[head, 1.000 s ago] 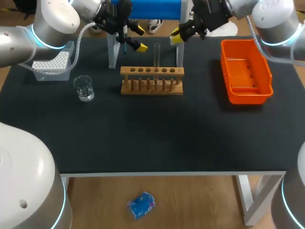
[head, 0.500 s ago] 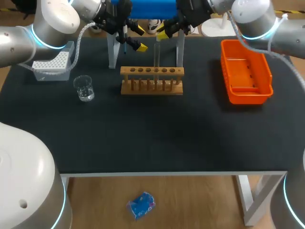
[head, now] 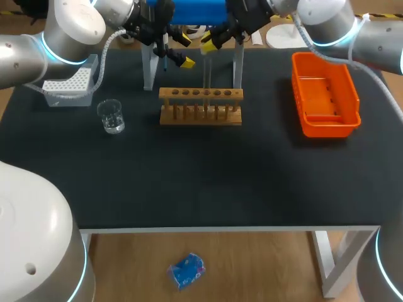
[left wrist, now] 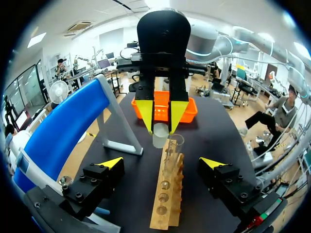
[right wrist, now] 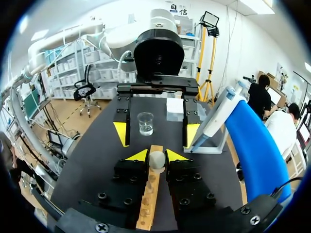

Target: Invert the test tube, pick up the pipette, mount the tip to pipette, aspirate from beaker and dispense into the tube, eject the tip, return the pipette, and cap with the stopper.

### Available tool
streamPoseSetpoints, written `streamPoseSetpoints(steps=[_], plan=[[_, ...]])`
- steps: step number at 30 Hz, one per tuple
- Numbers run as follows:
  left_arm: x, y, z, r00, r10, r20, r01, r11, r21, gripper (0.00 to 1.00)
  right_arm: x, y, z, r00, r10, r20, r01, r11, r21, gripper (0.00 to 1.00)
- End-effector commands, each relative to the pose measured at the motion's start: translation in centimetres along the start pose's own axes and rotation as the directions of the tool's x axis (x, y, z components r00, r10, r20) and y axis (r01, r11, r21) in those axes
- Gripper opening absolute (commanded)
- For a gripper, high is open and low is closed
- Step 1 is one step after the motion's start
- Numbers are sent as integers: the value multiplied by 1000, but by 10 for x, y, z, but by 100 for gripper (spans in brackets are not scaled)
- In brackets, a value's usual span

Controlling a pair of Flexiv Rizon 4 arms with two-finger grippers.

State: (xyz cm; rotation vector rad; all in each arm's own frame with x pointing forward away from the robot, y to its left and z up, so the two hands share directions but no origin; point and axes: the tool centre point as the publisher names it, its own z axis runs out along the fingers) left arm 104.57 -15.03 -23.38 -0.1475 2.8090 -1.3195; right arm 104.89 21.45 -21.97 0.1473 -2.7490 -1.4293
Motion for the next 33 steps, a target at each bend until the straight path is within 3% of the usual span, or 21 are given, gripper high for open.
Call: streamPoseSetpoints(steps=[1,33], plan=[[-2,-1,-1,1000,-1,-6,1,1000,-4,100,1,-1,0,1000,2,-10,-2,1000,-1,0],[-2,-1,-1,1000,-1,-6,1,1000,-4,100,21,-4,-4,1000,15,-11,-15,1000,-4,0]])
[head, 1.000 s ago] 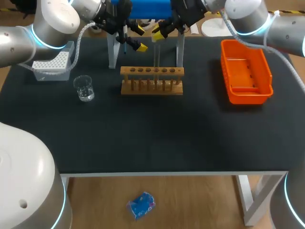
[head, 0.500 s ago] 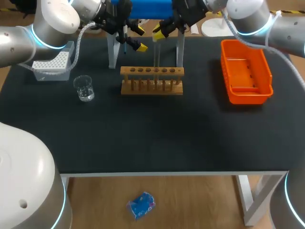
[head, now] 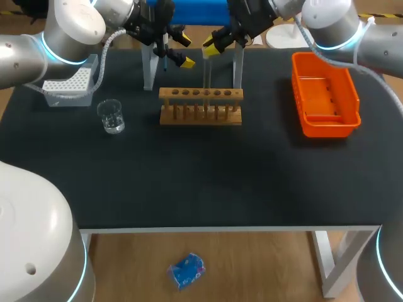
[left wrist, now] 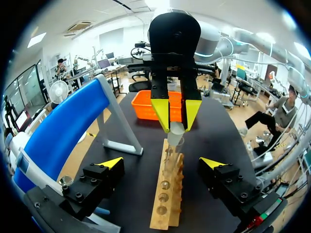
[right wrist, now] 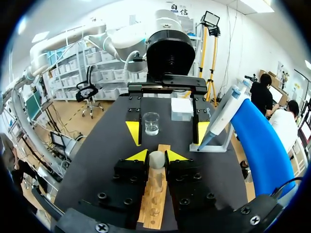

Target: Invert the test tube, pick up the pipette, mount the tip to pipette, aspirate from beaker and dispense into the tube, eject the tip, return the pipette, and cap with the stopper.

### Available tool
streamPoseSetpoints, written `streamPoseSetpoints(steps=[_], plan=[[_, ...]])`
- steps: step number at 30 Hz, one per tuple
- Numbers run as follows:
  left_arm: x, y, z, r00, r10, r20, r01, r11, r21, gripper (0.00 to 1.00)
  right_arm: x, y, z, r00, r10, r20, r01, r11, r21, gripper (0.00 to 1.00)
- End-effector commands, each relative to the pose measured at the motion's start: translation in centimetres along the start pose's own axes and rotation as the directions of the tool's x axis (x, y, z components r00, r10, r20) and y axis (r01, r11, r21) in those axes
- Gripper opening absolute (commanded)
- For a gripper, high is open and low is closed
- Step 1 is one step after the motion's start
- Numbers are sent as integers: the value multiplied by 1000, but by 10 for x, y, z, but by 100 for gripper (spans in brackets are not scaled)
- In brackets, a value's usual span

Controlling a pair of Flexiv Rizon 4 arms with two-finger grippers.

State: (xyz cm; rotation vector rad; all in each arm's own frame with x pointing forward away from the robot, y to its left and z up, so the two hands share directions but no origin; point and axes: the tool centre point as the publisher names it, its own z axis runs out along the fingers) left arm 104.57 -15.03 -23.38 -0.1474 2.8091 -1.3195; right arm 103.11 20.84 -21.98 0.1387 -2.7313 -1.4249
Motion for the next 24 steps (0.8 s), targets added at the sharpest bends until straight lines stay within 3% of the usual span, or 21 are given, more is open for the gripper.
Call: streamPoseSetpoints(steps=[1,24], plan=[[-2,-1,-1,1000,-1,-6,1,1000,-4,100,3,-2,0,1000,4,1,-4,1000,0,0],[-2,-1,-1,1000,-1,-6,1,1000,-4,100,-2,-2,-4,1000,-1,3,0,1000,4,0]])
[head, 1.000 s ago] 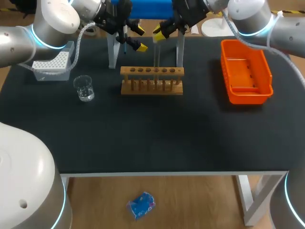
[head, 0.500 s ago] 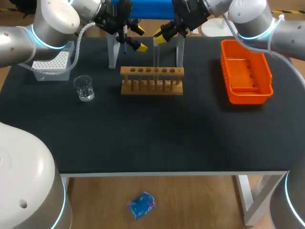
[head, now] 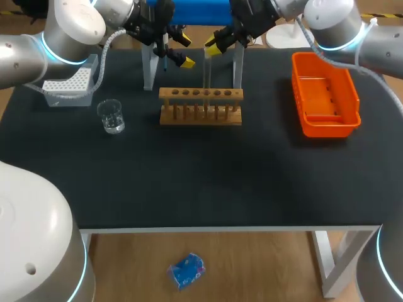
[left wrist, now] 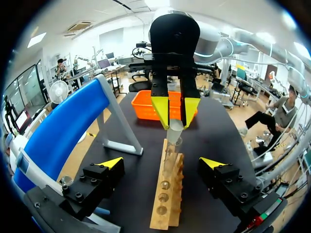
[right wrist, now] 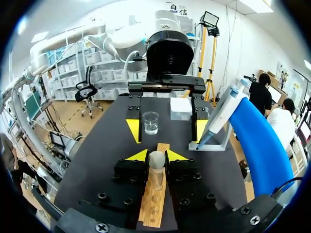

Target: Invert the test tube, pick up the pipette, mount the tip to pipette, aspirate from beaker and dispense into the tube, eject the tip, return the pipette, and cap with the stopper.

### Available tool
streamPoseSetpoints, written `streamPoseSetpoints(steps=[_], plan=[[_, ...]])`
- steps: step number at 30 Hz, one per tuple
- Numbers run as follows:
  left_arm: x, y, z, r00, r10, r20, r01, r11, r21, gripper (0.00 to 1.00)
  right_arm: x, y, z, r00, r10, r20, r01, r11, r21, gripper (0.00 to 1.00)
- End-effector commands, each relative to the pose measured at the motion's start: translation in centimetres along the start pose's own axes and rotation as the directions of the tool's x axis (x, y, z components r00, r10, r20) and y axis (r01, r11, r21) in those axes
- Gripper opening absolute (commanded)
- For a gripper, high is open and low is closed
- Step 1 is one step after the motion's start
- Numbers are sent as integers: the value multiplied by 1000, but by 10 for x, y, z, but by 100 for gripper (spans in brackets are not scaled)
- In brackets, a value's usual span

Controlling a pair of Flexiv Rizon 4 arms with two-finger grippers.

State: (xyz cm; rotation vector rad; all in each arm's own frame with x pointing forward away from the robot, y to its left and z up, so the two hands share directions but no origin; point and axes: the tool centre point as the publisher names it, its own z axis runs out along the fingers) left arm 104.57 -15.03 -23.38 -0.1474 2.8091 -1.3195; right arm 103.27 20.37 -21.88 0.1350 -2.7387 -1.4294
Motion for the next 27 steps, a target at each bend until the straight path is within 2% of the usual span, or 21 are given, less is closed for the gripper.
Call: streamPoseSetpoints(steps=[1,27], plan=[[-2,-1,-1,1000,-1,-6,1,1000,-4,100,0,-1,2,1000,2,-8,-2,1000,4,0],[-2,-1,-1,1000,-1,-6,1,1000,-4,100,8,-10,8,999,32,-29,-31,999,12,0]])
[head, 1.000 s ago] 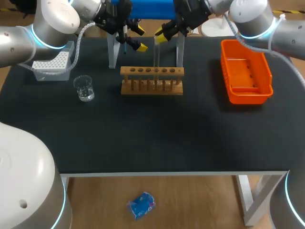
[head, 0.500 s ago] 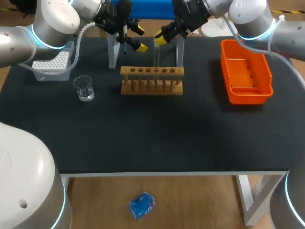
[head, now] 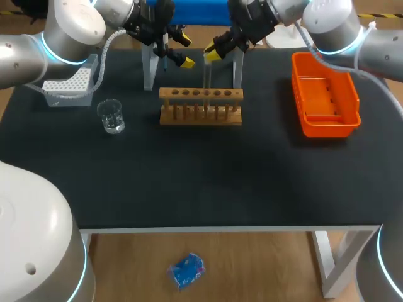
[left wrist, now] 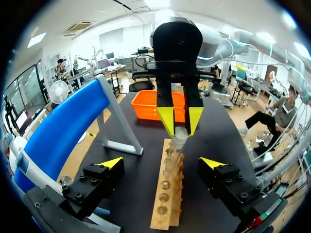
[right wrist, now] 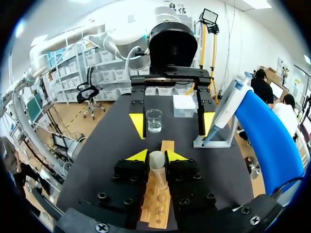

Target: Invert the test tube, pick up the pipette, mount the tip to pipette, aspirate from beaker and dispense into the tube, eject the tip, return the pipette, and cap with the stopper.

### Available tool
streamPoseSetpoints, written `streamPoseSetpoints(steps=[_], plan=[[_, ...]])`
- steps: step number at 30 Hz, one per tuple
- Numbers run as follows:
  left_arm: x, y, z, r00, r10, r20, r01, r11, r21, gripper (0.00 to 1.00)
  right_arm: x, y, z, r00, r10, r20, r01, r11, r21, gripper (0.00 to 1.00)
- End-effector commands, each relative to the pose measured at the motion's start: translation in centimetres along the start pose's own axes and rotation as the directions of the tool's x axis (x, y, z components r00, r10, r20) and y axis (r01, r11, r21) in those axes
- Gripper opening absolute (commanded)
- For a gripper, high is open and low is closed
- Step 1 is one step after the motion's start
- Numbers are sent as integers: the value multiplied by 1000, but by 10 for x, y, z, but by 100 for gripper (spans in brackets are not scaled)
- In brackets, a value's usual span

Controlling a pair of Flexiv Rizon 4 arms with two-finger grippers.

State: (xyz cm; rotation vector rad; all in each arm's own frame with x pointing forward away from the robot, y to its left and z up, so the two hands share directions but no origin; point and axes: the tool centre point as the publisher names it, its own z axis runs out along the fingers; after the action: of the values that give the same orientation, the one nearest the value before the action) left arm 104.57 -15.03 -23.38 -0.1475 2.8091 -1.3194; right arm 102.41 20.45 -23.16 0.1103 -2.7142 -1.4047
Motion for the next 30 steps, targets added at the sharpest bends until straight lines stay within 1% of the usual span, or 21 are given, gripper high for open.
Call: streamPoseSetpoints(steps=[1,20,30], plan=[[-2,-1,-1,1000,-1,-6,1,1000,-4,100,-1,-1,-1,1000,3,-7,-3,1000,8,0],[-2,-1,-1,1000,-1,-6,1,1000,-4,100,1,-8,4,999,25,-31,-23,998,53,0],[-2,-1,-1,1000,-1,-6,1,1000,-4,100,3,-11,6,999,33,-37,-30,995,90,0]])
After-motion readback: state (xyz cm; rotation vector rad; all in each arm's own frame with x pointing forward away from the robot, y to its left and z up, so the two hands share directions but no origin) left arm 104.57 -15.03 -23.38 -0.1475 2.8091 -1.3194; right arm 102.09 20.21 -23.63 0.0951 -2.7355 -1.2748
